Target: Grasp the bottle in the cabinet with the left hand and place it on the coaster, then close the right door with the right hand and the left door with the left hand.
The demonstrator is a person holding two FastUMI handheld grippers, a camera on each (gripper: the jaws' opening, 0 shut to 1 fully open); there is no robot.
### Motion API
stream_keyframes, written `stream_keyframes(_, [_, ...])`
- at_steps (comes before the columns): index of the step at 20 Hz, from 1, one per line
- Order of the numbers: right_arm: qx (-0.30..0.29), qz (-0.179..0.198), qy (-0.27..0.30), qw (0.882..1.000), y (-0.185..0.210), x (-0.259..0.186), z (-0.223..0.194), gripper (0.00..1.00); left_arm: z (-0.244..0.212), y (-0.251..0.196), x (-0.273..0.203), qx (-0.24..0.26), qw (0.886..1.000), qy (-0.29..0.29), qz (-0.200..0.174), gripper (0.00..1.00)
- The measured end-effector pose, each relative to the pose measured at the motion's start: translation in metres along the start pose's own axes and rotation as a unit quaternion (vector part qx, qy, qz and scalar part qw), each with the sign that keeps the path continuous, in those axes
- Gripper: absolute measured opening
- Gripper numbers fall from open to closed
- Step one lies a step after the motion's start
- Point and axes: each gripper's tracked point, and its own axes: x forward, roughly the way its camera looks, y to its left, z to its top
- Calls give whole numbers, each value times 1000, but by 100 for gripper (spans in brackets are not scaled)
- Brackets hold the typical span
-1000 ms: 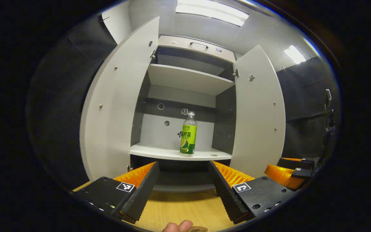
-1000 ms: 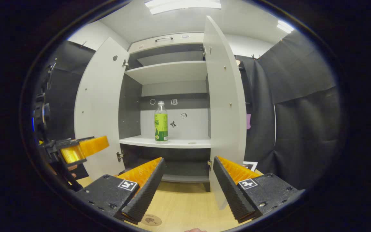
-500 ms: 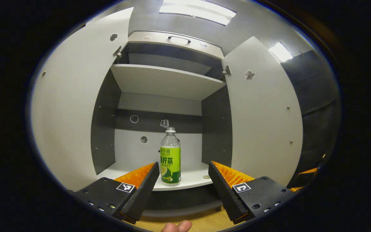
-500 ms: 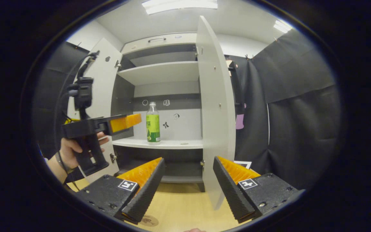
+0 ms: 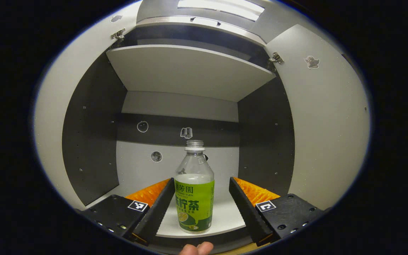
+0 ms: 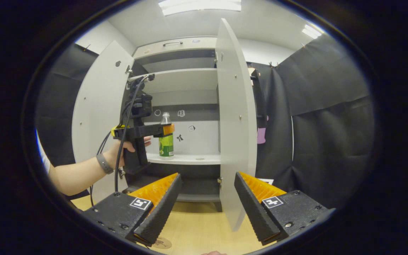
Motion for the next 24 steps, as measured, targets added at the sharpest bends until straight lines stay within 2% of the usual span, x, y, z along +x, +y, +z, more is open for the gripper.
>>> stream_keyframes(5, [0,-9,3,1000,-6,-1,0,99,-17,17,24,-1,999,23,26,95])
stream_keyframes(8, [-5,-11,3,1000,-10,-1,0,99,-22,18,25,5,999,33,22,92])
stream_keyframes(9, [-4,-12,4,1000,-11,-1,0,99,-21,16,23,3,999,34,18,71])
stream_keyframes(10, [-3,-12,5,1000,-11,-2,-1,99,-20,15,21,0,999,35,16,65])
stream_keyframes(11, [-2,-11,5,1000,-10,-2,0,99,-18,15,18,-2,999,34,14,69])
stream_keyframes(13, [-4,-6,3,1000,-6,-3,2,99,-11,12,3,-3,1000,26,10,69])
stream_keyframes(14, [-5,-2,3,1000,-4,-3,2,99,-7,10,-7,-5,1000,24,5,72])
stream_keyframes(15, [-5,3,2,1000,-2,-3,3,99,-6,6,-18,-5,1000,30,-3,68])
stream_keyframes(17, [0,25,0,1000,5,-3,6,99,-2,-3,-47,-1,999,31,-23,69])
stream_keyframes(18, [-2,37,-1,999,11,-3,8,99,1,-7,-62,2,999,24,-27,72])
stream_keyframes(19, [-7,42,-5,999,14,-4,11,99,0,-9,-78,4,999,22,-28,68])
stream_keyframes(20, [-11,45,-9,999,14,-5,16,94,-4,-12,-96,-1,999,21,-27,69])
stream_keyframes(21, [-11,46,-14,999,13,-4,20,99,-11,-17,-112,-15,999,24,-28,69])
stream_keyframes(24, [-3,49,-20,999,10,-1,25,99,-43,-24,-156,-61,997,33,-20,69])
